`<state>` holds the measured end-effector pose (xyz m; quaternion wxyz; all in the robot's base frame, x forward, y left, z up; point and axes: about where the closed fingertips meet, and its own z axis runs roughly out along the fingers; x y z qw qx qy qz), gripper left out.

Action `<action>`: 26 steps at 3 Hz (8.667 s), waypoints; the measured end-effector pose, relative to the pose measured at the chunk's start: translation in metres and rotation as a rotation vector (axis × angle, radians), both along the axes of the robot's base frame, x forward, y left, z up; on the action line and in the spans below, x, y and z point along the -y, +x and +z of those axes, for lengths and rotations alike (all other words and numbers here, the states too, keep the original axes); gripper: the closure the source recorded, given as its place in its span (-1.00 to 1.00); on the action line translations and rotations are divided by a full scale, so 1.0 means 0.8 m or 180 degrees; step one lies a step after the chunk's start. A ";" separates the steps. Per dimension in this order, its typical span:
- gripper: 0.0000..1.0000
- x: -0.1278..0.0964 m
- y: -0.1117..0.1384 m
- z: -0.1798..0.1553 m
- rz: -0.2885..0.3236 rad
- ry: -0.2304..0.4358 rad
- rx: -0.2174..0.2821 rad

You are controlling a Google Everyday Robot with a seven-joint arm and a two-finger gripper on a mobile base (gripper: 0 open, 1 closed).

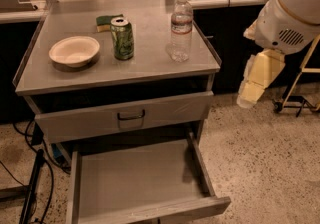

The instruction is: Place water bottle into middle drawer

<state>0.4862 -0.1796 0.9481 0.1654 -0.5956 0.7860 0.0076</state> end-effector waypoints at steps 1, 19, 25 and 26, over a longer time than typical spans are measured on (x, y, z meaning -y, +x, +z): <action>-1.00 -0.001 0.001 -0.001 0.0003 0.0001 -0.0002; 1.00 -0.116 0.295 -0.009 -0.1246 0.2308 0.0521; 1.00 -0.058 0.125 0.027 -0.1372 0.2175 0.0673; 1.00 -0.053 0.081 0.000 -0.1451 0.2108 0.0362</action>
Offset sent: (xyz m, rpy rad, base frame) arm 0.0411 0.0263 -0.0425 0.1856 0.0240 -0.1544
